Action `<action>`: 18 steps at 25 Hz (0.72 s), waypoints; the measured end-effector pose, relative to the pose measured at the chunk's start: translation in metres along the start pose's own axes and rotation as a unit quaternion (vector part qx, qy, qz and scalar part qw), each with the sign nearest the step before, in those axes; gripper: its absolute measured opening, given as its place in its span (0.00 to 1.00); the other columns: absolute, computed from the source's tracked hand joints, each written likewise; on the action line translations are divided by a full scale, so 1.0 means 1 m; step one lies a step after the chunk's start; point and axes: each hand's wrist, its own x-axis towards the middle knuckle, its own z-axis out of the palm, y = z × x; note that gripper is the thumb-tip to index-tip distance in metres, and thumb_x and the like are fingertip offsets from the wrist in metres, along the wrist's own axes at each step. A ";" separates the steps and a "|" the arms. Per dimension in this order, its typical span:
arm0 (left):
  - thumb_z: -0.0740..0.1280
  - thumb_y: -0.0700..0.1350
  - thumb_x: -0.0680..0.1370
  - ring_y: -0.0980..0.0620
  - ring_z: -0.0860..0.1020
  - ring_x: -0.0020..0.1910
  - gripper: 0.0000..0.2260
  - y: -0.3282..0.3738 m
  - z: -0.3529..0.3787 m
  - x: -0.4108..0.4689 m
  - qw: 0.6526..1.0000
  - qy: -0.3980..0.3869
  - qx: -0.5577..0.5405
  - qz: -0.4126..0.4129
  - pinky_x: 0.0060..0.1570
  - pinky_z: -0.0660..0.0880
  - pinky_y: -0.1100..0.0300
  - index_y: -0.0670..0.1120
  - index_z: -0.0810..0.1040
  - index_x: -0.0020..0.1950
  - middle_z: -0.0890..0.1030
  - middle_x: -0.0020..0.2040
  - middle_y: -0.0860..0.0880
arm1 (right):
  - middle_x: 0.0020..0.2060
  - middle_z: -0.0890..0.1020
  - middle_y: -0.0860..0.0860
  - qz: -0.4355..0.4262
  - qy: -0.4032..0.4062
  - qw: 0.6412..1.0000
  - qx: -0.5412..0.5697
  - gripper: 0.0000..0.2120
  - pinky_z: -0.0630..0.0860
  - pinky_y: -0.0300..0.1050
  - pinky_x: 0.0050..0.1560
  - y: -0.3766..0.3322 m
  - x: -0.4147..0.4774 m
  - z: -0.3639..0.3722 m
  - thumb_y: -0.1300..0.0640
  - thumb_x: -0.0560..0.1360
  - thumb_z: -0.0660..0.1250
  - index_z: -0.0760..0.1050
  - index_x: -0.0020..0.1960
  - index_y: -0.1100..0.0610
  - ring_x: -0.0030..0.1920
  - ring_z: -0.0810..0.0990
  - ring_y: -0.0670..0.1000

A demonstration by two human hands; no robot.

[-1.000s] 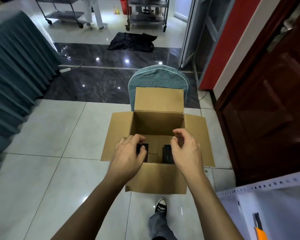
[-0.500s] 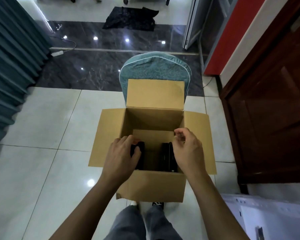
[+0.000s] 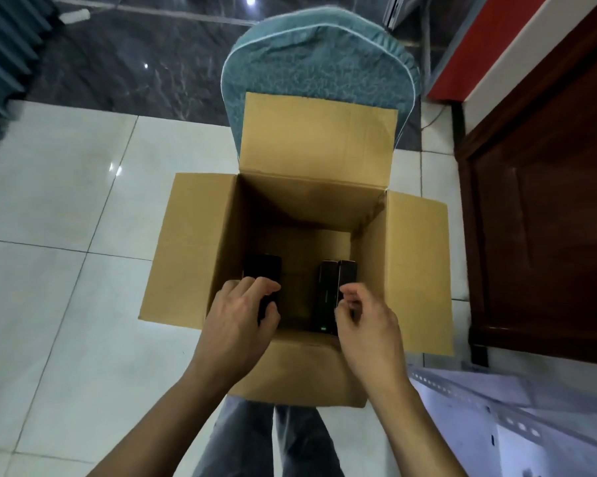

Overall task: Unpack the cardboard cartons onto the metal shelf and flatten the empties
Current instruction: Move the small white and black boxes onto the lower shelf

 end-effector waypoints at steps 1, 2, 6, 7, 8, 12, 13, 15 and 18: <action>0.64 0.47 0.82 0.55 0.73 0.57 0.10 -0.006 0.008 0.004 1.000 -0.008 0.001 -0.004 0.54 0.69 0.62 0.53 0.76 0.63 0.79 0.57 0.56 | 0.58 0.79 0.42 0.001 0.000 1.000 -0.004 0.12 0.70 0.28 0.50 0.006 0.004 0.008 0.54 0.82 0.64 0.74 0.64 0.46 0.57 0.77 0.40; 0.64 0.48 0.82 0.54 0.73 0.58 0.11 -0.012 0.016 0.009 1.000 -0.016 0.003 -0.007 0.54 0.69 0.62 0.53 0.76 0.64 0.79 0.58 0.56 | 0.57 0.80 0.42 0.001 0.001 1.000 -0.007 0.12 0.71 0.29 0.50 0.011 0.009 0.016 0.54 0.81 0.65 0.75 0.64 0.46 0.57 0.77 0.41; 0.62 0.49 0.82 0.55 0.71 0.61 0.12 -0.032 0.049 0.033 0.999 -0.051 0.001 -0.013 0.58 0.68 0.63 0.54 0.74 0.66 0.78 0.61 0.56 | 0.57 0.80 0.42 0.009 -0.017 1.000 -0.023 0.12 0.75 0.33 0.50 0.030 0.031 0.045 0.54 0.81 0.65 0.75 0.65 0.46 0.56 0.78 0.41; 0.62 0.49 0.83 0.56 0.70 0.62 0.13 -0.036 0.057 0.040 0.998 -0.056 -0.003 -0.014 0.60 0.68 0.63 0.54 0.74 0.67 0.77 0.62 0.56 | 0.57 0.80 0.42 0.011 -0.020 0.999 -0.026 0.13 0.75 0.32 0.50 0.034 0.039 0.051 0.54 0.81 0.65 0.75 0.65 0.46 0.56 0.78 0.41; 0.61 0.49 0.83 0.56 0.70 0.63 0.14 -0.038 0.064 0.047 0.998 -0.060 -0.004 -0.016 0.61 0.68 0.63 0.54 0.73 0.68 0.77 0.62 0.56 | 0.57 0.79 0.41 0.012 -0.023 0.999 -0.027 0.13 0.75 0.31 0.49 0.037 0.045 0.056 0.54 0.81 0.65 0.75 0.65 0.47 0.56 0.78 0.41; 0.61 0.50 0.83 0.55 0.71 0.64 0.15 -0.049 0.094 0.079 0.997 -0.070 0.019 -0.011 0.66 0.70 0.58 0.53 0.72 0.70 0.77 0.64 0.55 | 0.58 0.79 0.43 0.013 -0.034 0.999 -0.041 0.14 0.76 0.35 0.51 0.049 0.080 0.077 0.53 0.81 0.65 0.75 0.66 0.48 0.56 0.78 0.41; 0.61 0.50 0.83 0.54 0.72 0.64 0.15 -0.053 0.102 0.086 0.997 -0.073 0.030 -0.011 0.66 0.70 0.57 0.53 0.72 0.69 0.77 0.64 0.54 | 0.60 0.79 0.44 0.013 -0.039 0.998 -0.049 0.14 0.77 0.37 0.53 0.052 0.088 0.081 0.53 0.81 0.65 0.75 0.67 0.48 0.57 0.78 0.42; 0.60 0.50 0.82 0.52 0.72 0.64 0.16 -0.063 0.121 0.103 0.995 -0.086 0.053 -0.019 0.67 0.70 0.55 0.52 0.72 0.70 0.77 0.64 0.53 | 0.62 0.78 0.45 0.016 -0.048 0.996 -0.068 0.17 0.77 0.39 0.54 0.056 0.107 0.091 0.52 0.82 0.65 0.74 0.70 0.48 0.58 0.78 0.44; 0.60 0.50 0.82 0.49 0.70 0.67 0.19 -0.075 0.145 0.121 0.986 -0.134 0.093 -0.046 0.70 0.67 0.52 0.51 0.67 0.74 0.74 0.68 0.51 | 0.64 0.78 0.47 0.015 -0.067 0.993 -0.096 0.19 0.79 0.44 0.57 0.060 0.132 0.103 0.52 0.82 0.64 0.72 0.72 0.49 0.61 0.78 0.48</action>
